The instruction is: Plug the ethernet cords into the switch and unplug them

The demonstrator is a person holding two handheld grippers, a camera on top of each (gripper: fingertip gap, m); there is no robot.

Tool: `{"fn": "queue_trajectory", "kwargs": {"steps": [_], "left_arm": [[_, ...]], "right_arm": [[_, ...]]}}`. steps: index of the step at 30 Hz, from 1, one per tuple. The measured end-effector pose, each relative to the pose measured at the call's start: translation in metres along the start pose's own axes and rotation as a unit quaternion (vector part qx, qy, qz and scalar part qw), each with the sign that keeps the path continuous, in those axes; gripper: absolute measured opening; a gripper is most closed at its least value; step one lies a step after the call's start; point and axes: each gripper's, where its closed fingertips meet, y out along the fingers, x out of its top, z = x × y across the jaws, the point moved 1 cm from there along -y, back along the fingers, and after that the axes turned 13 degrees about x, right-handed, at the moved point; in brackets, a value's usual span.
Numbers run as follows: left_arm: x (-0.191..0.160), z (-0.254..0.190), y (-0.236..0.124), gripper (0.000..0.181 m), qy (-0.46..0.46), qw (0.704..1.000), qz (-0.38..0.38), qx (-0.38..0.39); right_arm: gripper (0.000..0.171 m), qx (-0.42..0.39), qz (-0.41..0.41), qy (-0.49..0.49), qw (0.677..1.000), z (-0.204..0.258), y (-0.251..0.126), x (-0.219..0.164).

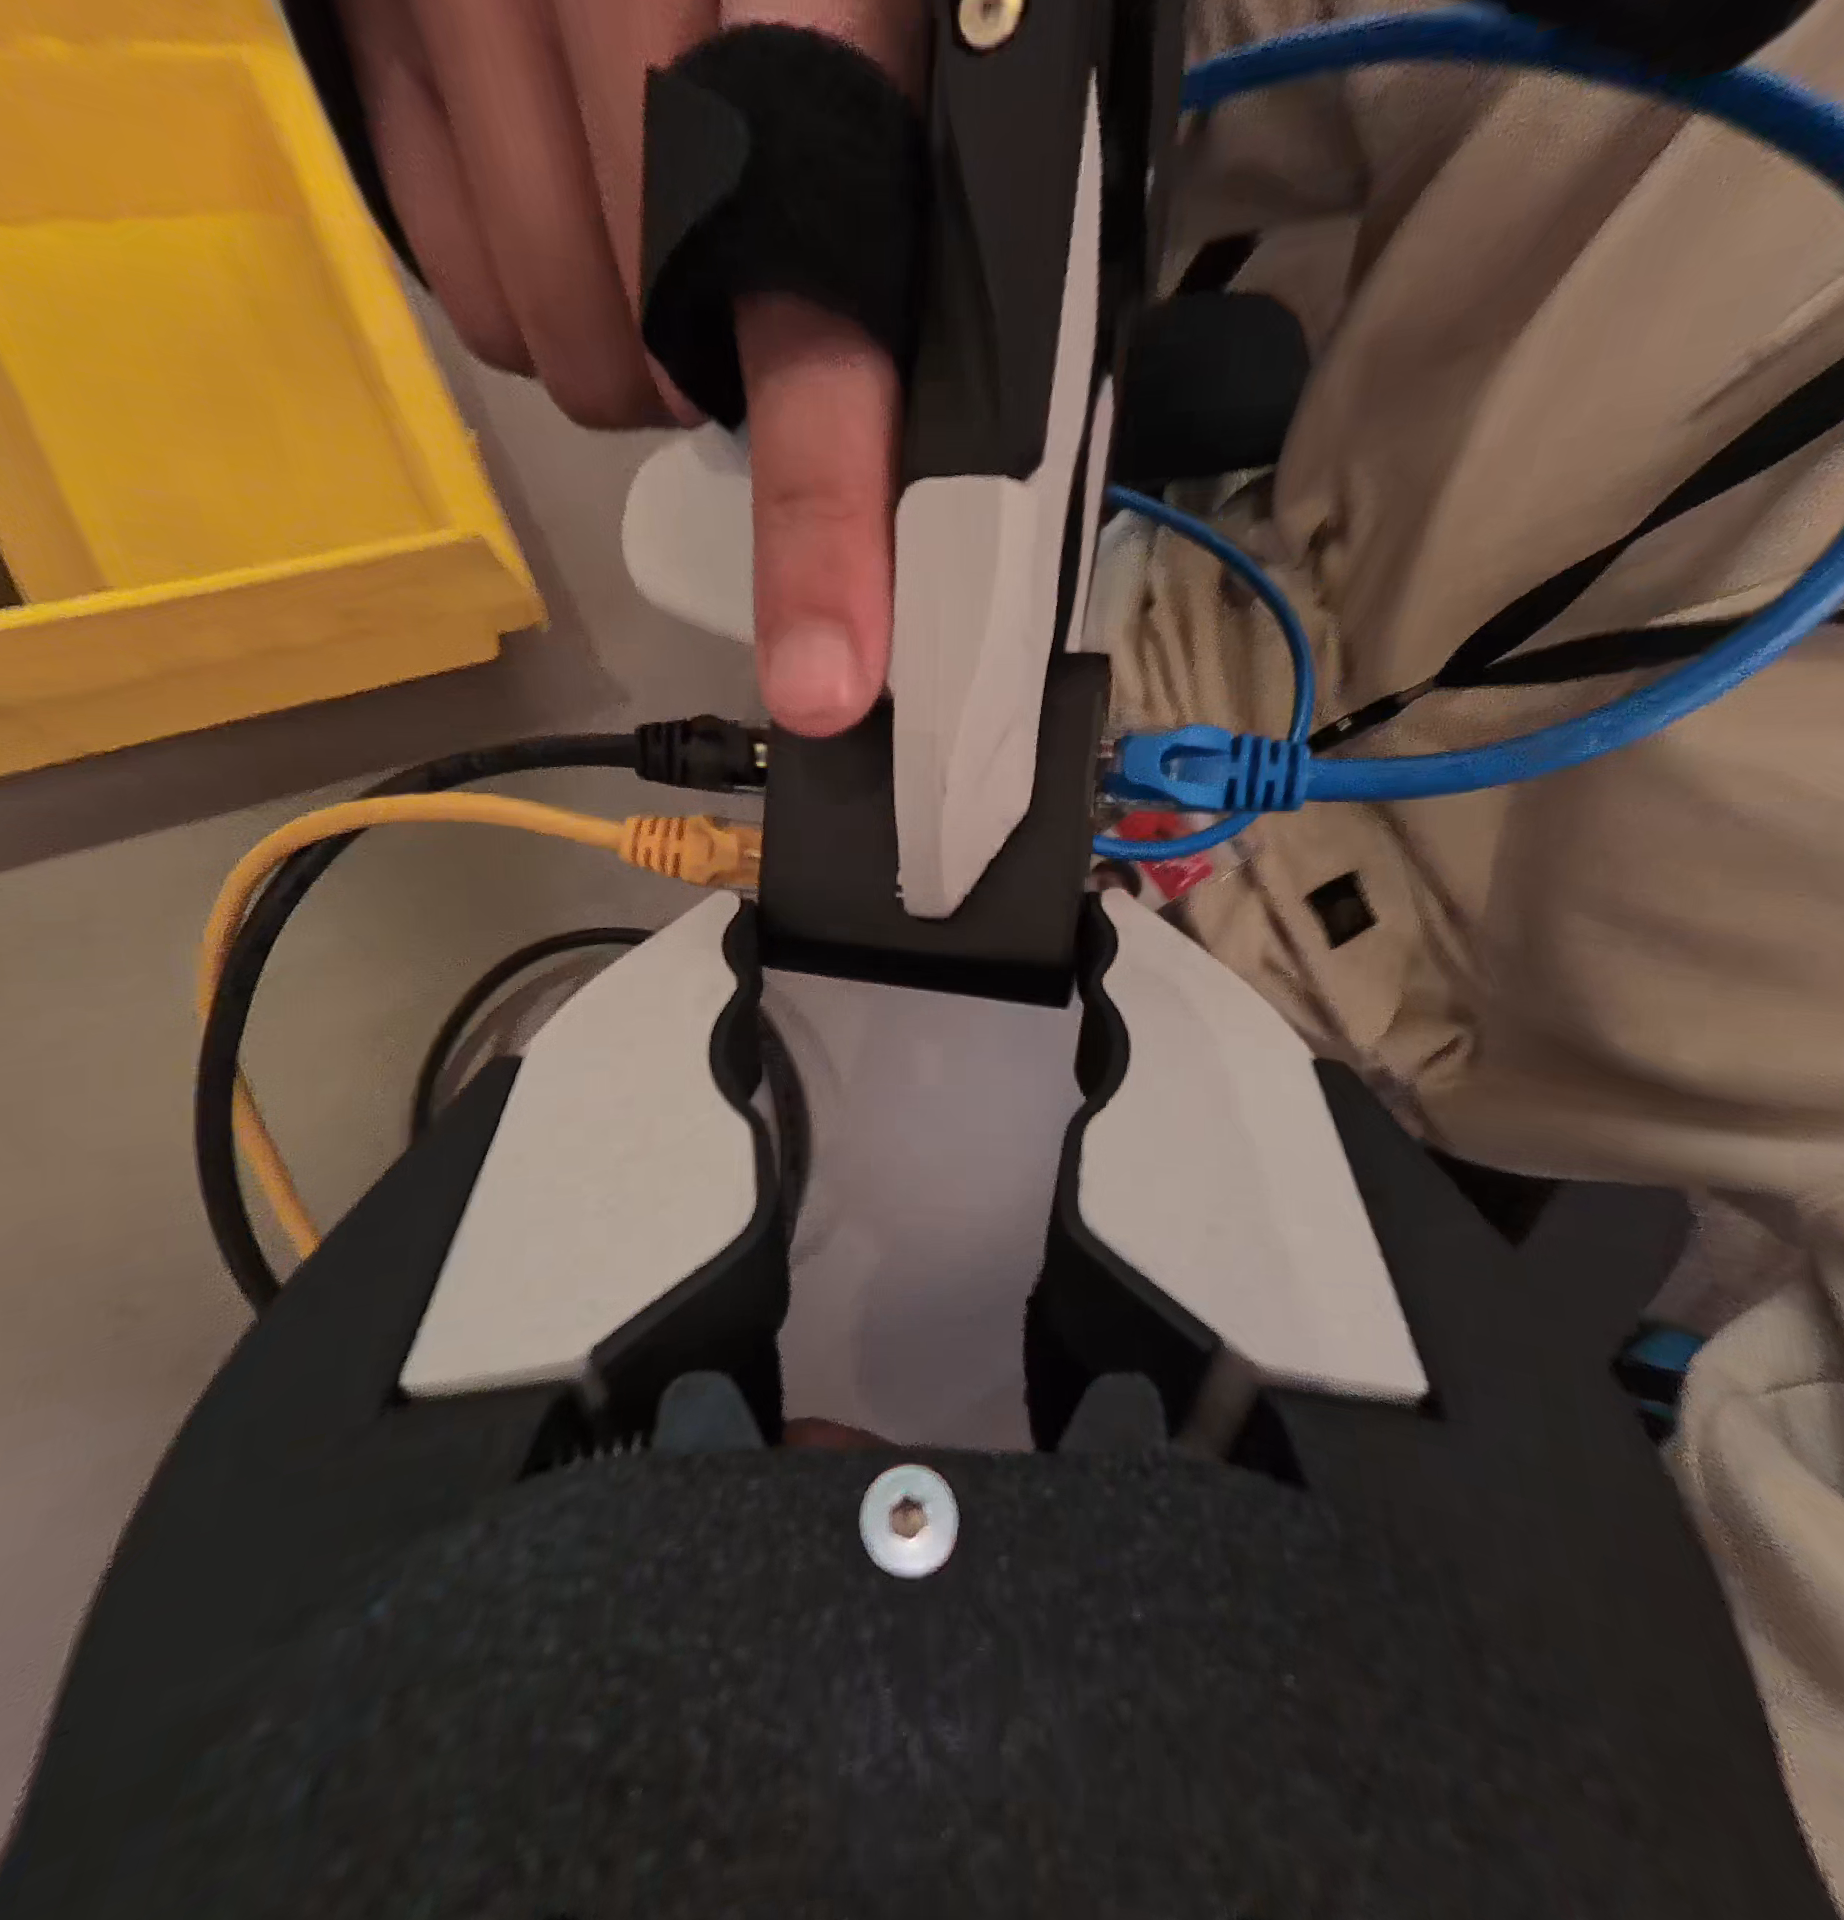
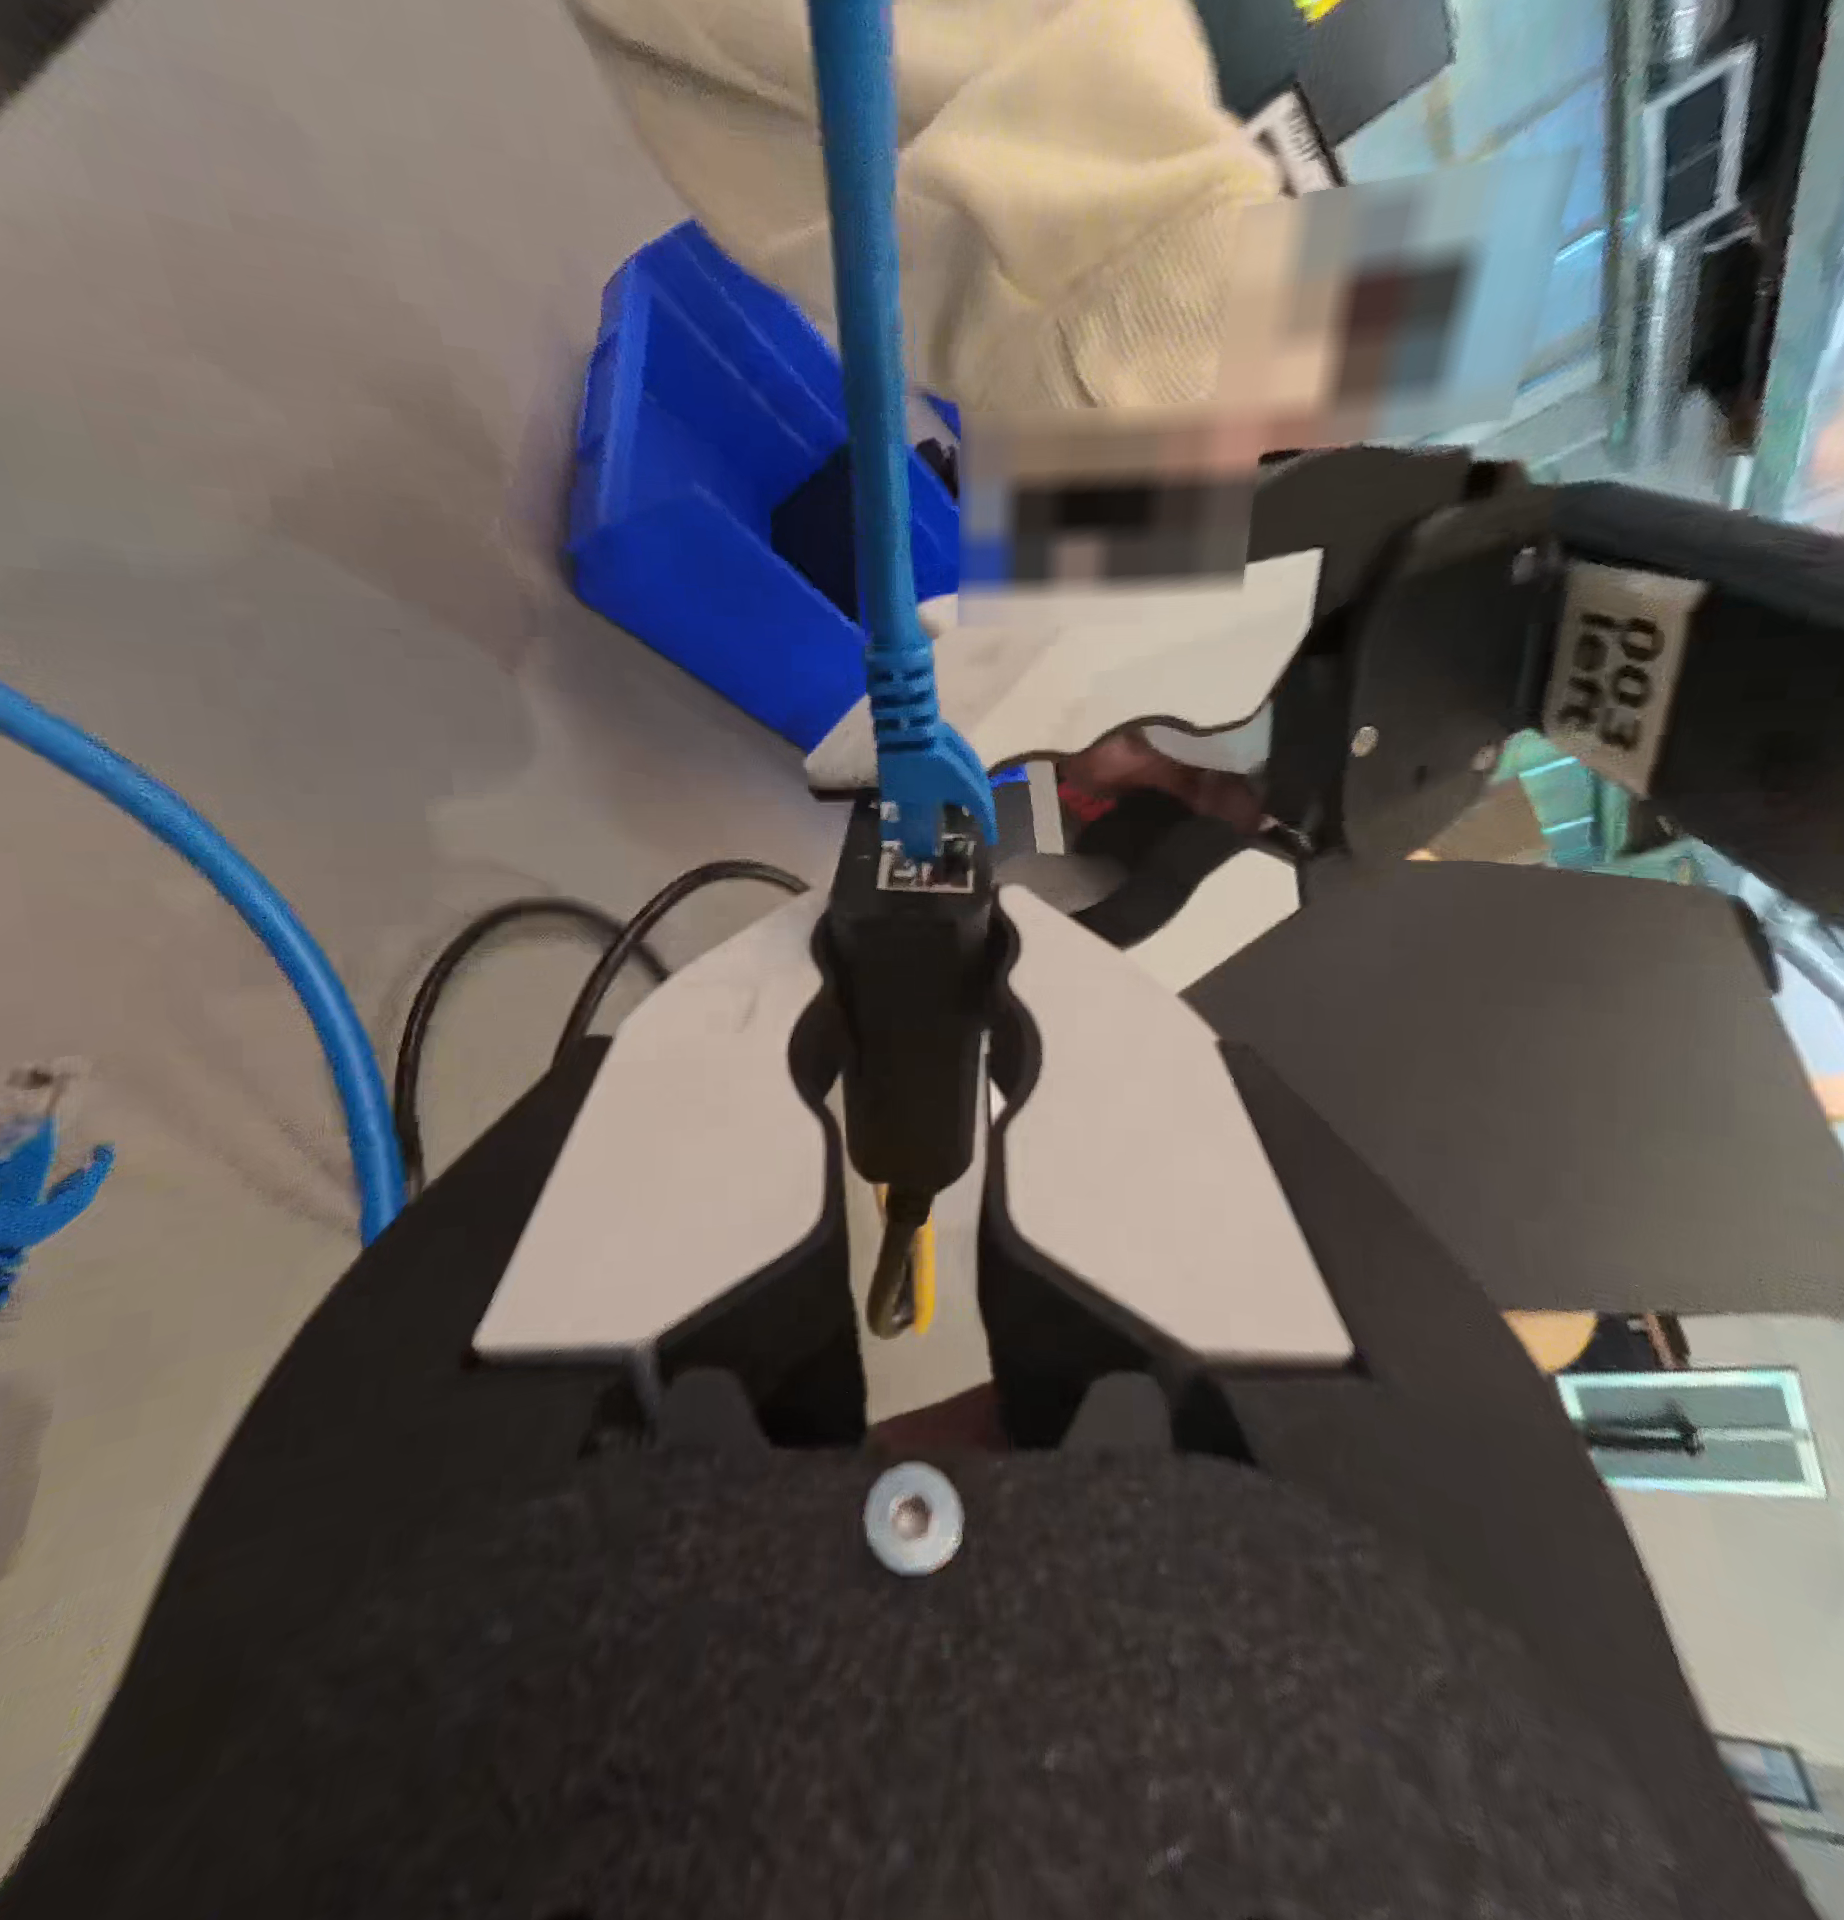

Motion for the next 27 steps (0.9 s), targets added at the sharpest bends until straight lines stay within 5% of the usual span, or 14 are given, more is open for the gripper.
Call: {"fn": "queue_trajectory", "kwargs": {"steps": [1,7,11,16,20,22,27], "left_arm": [[-0.007,0.006,0.001,0.058,0.002,1.000,0.006,0.009],[-0.047,0.050,-0.024,0.045,-0.093,0.983,-0.054,0.149],[-0.081,0.061,-0.066,0.038,-0.138,0.904,-0.138,0.381],[-0.138,0.010,-0.020,0.030,-0.140,0.858,-0.148,0.473],[-0.150,-0.008,0.001,0.027,-0.269,0.846,-0.244,0.390],[-0.159,-0.001,-0.010,0.017,-0.354,0.818,-0.278,0.359],[-0.146,0.011,-0.022,0.025,-0.503,0.749,-0.380,0.206]], "right_arm": [[0.024,0.012,0.010,-0.003,1.000,-0.001,0.007,-0.006],[0.024,-0.012,0.071,-0.001,0.997,-0.017,0.057,-0.049],[0.024,-0.021,0.101,0.034,0.994,-0.018,0.098,-0.074],[0.024,-0.005,0.072,0.075,0.995,-0.006,0.134,-0.070],[0.024,-0.037,0.065,0.051,0.996,0.003,0.145,-0.070],[0.024,-0.062,0.059,0.027,0.996,0.007,0.145,-0.069],[0.024,-0.147,0.076,-0.065,0.984,0.017,0.141,-0.060]]}}
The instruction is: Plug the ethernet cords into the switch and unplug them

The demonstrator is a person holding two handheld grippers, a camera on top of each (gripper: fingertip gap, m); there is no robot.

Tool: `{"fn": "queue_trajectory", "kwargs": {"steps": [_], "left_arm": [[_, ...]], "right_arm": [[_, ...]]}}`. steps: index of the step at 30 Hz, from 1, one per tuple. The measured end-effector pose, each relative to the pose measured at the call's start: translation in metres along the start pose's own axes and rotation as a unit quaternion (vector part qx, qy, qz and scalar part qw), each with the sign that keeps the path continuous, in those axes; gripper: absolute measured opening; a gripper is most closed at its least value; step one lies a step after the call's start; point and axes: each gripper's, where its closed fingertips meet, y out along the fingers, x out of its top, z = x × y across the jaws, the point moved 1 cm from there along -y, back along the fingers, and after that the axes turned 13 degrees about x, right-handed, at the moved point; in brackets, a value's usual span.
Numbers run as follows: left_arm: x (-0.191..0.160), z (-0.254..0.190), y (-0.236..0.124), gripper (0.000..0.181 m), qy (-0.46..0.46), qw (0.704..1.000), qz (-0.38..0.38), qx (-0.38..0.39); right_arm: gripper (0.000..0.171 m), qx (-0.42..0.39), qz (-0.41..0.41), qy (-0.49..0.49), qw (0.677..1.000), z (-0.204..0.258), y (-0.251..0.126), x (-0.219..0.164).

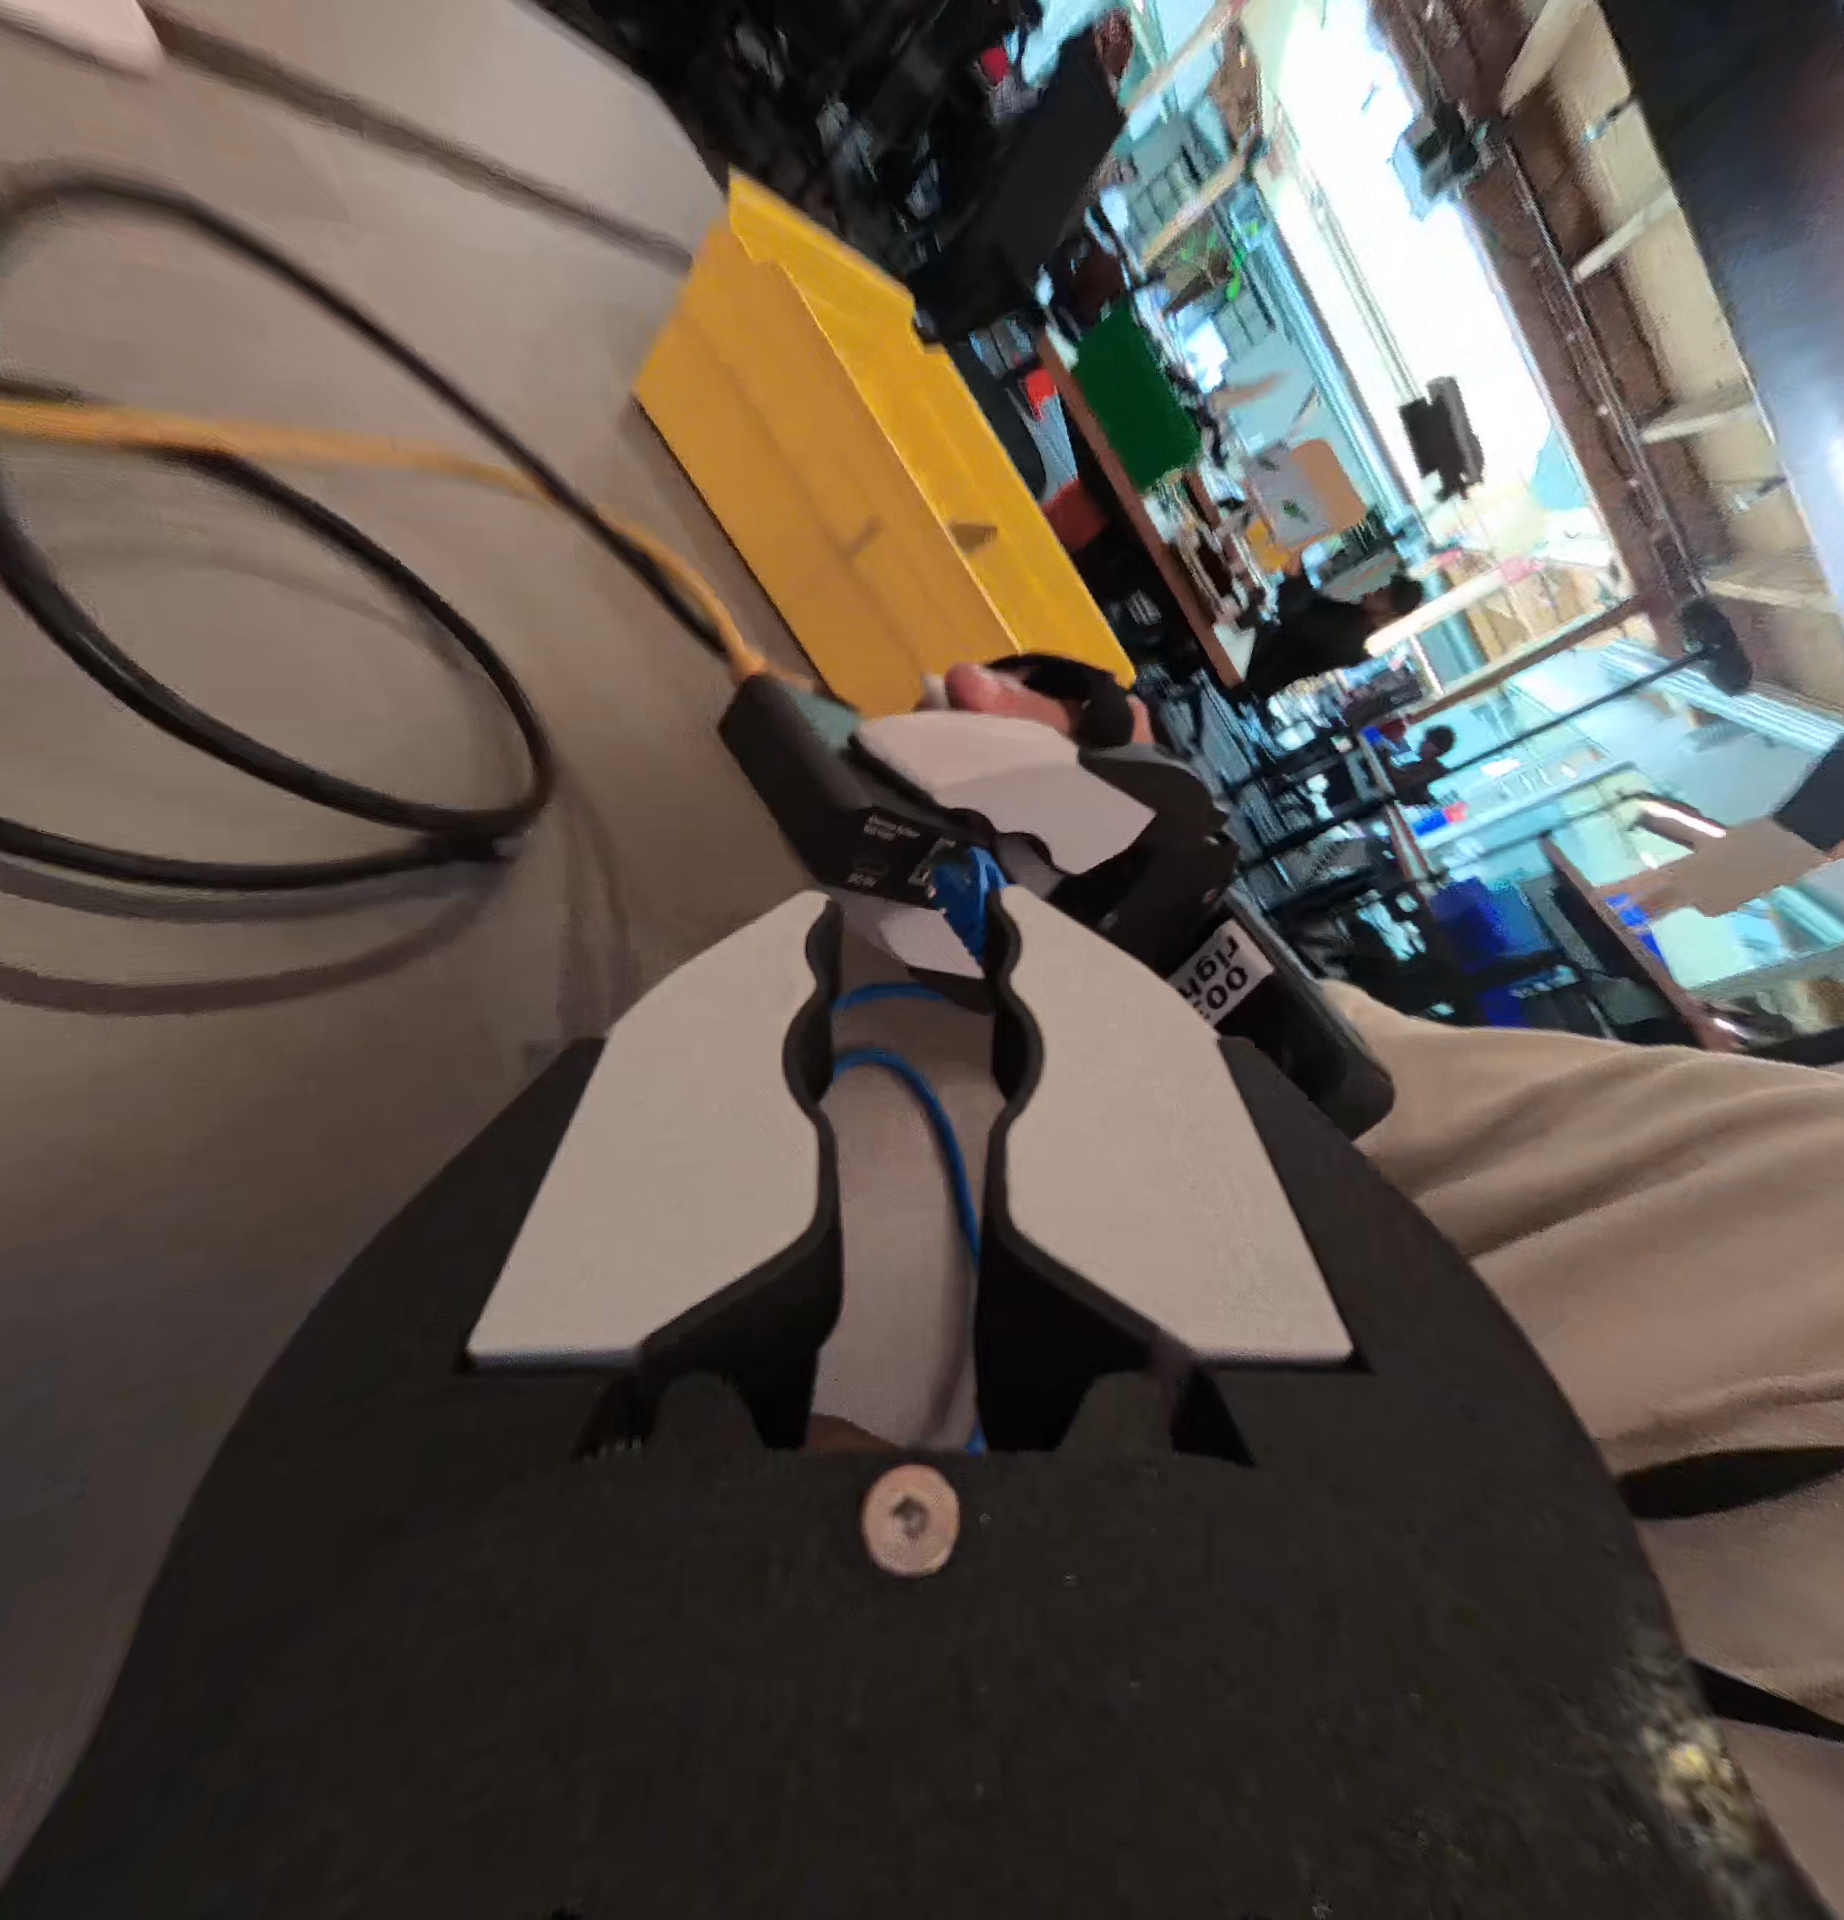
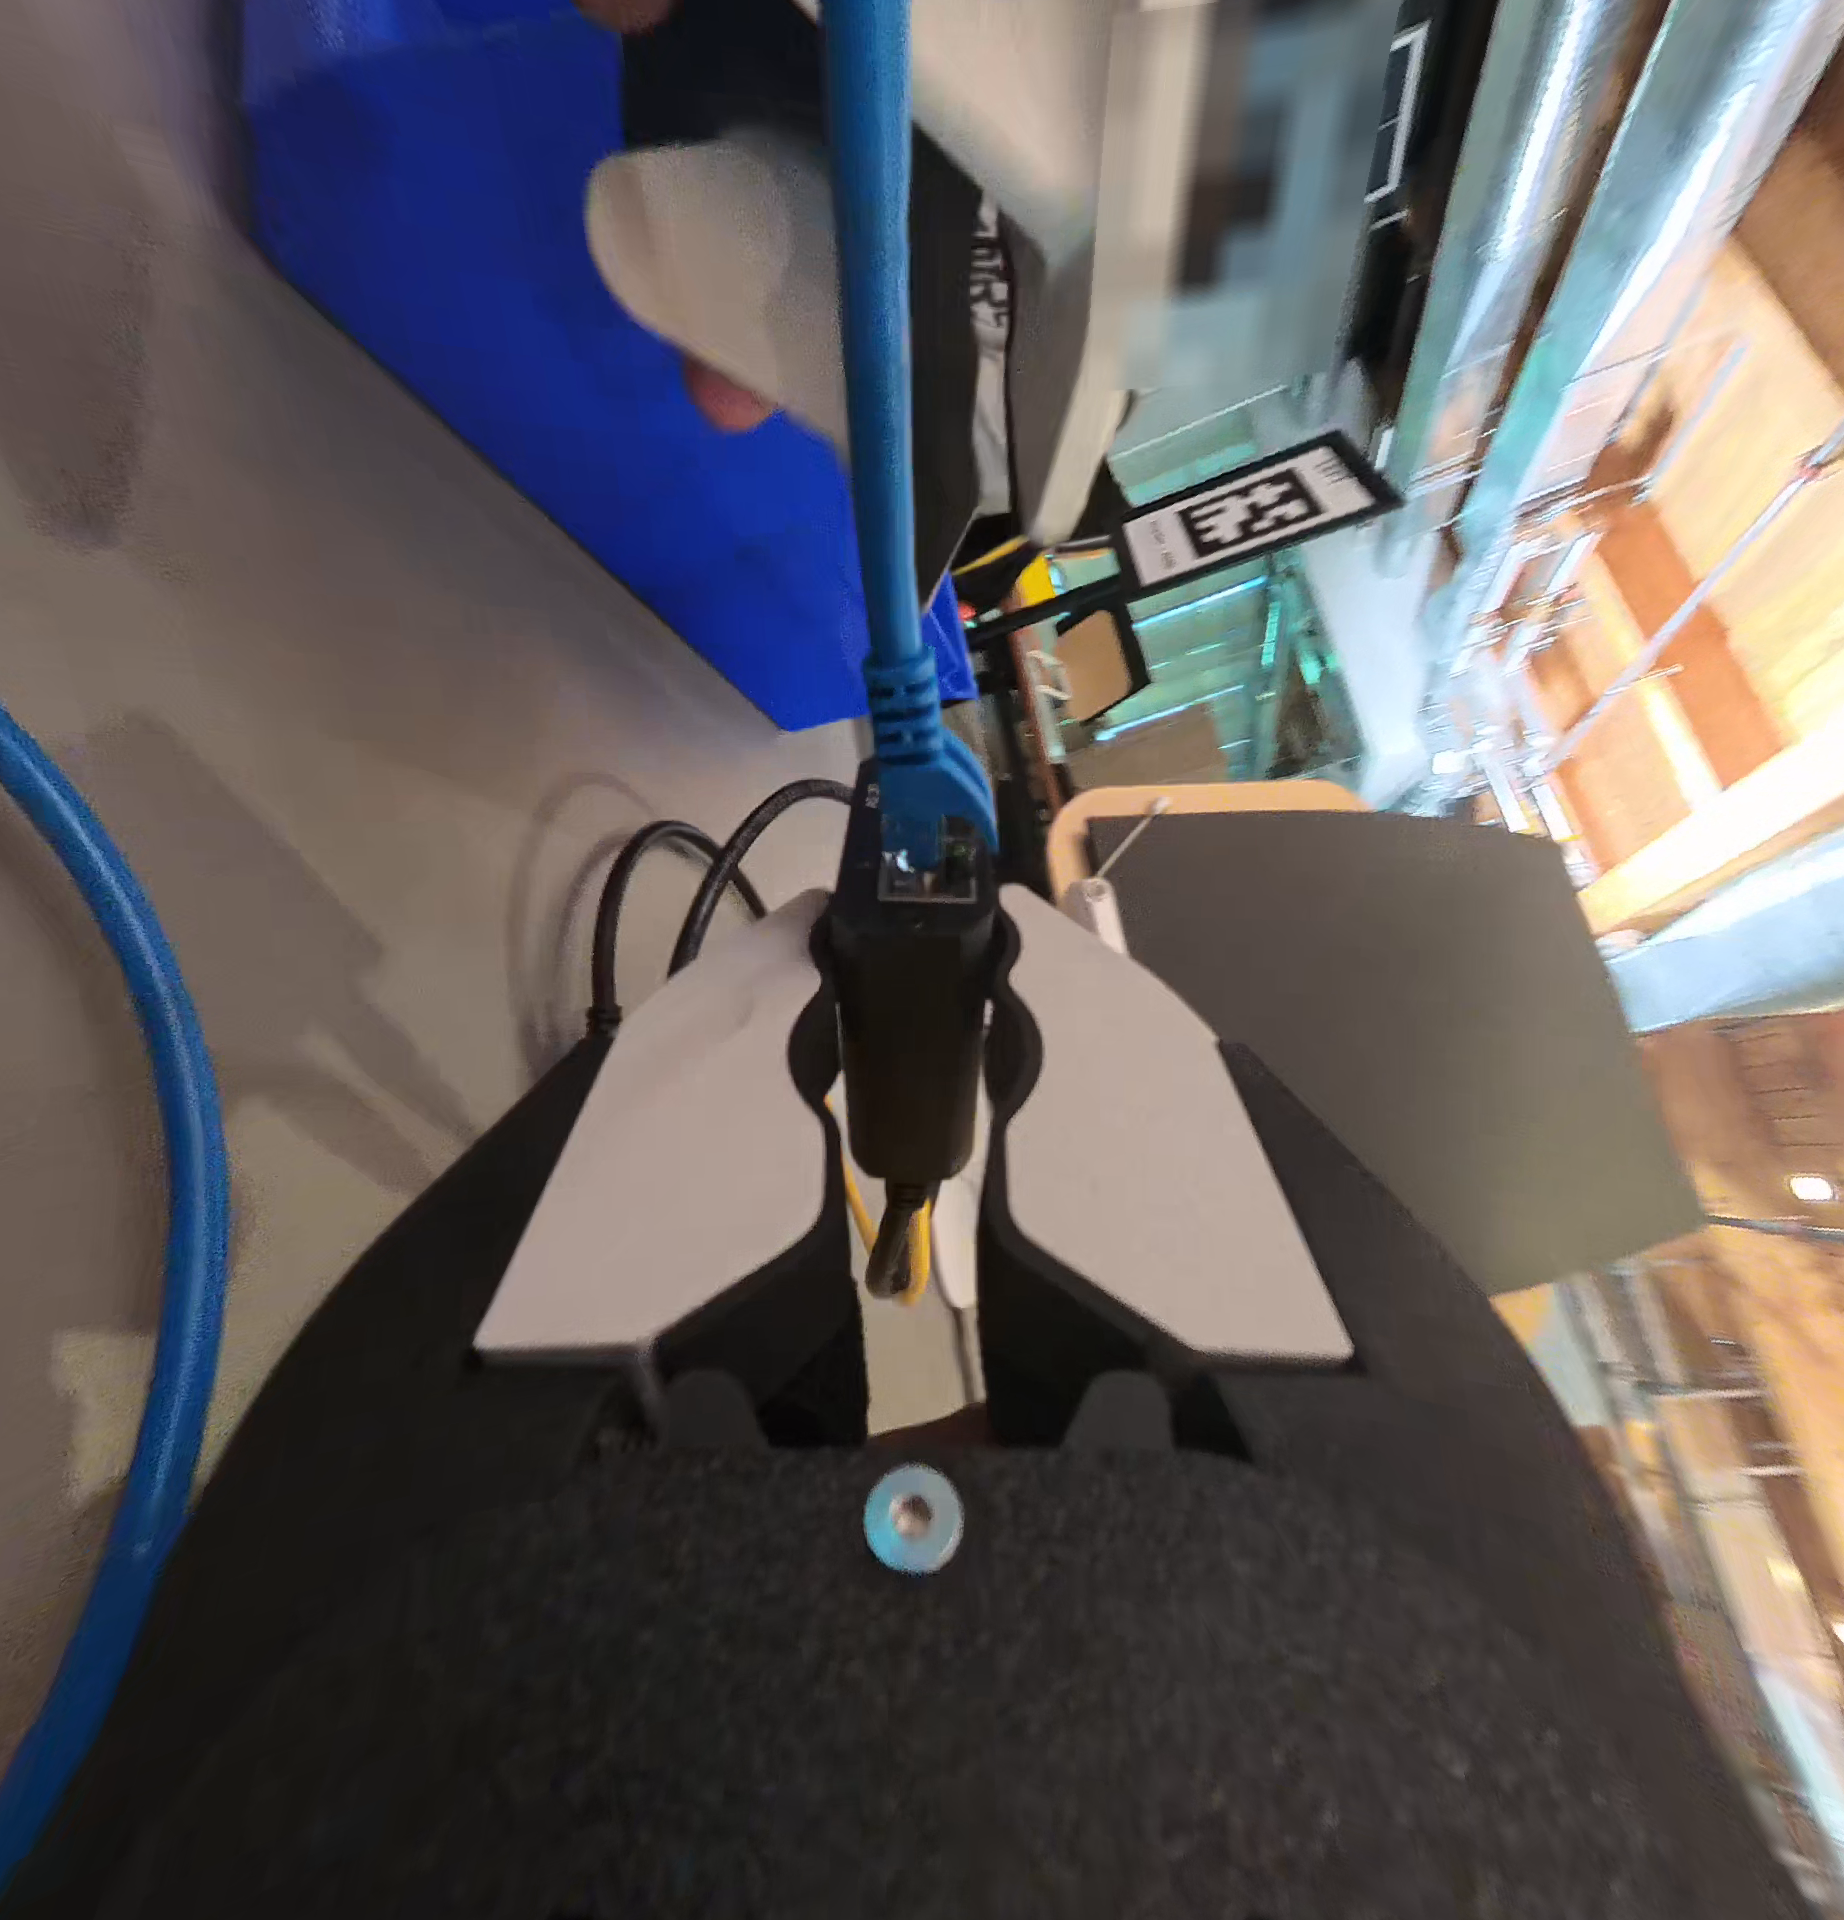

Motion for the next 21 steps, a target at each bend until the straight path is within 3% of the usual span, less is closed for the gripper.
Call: {"fn": "queue_trajectory", "kwargs": {"steps": [3,6,10,14,17,21], "left_arm": [[-0.022,0.003,0.023,0.033,-0.039,0.998,0.051,-0.001],[-0.026,-0.002,0.030,0.028,-0.114,0.991,0.056,-0.045],[-0.025,-0.010,0.030,0.034,-0.145,0.984,0.058,-0.081],[-0.028,-0.006,0.035,0.028,-0.120,0.990,0.062,-0.050],[-0.029,-0.010,0.034,0.013,-0.133,0.986,0.066,-0.077],[-0.032,-0.008,0.036,0.015,-0.136,0.986,0.069,-0.074]], "right_arm": [[0.024,-0.030,0.014,-0.038,0.999,0.000,-0.003,0.003],[0.024,-0.037,0.033,-0.062,0.997,0.003,-0.003,0.000],[0.024,-0.035,0.047,-0.078,0.995,0.007,-0.001,-0.001],[0.024,-0.036,0.047,-0.080,0.995,0.007,-0.002,0.000],[0.023,-0.033,0.051,-0.086,0.994,0.009,-0.001,0.000],[0.023,-0.029,0.055,-0.089,0.994,0.013,0.002,0.000]]}}
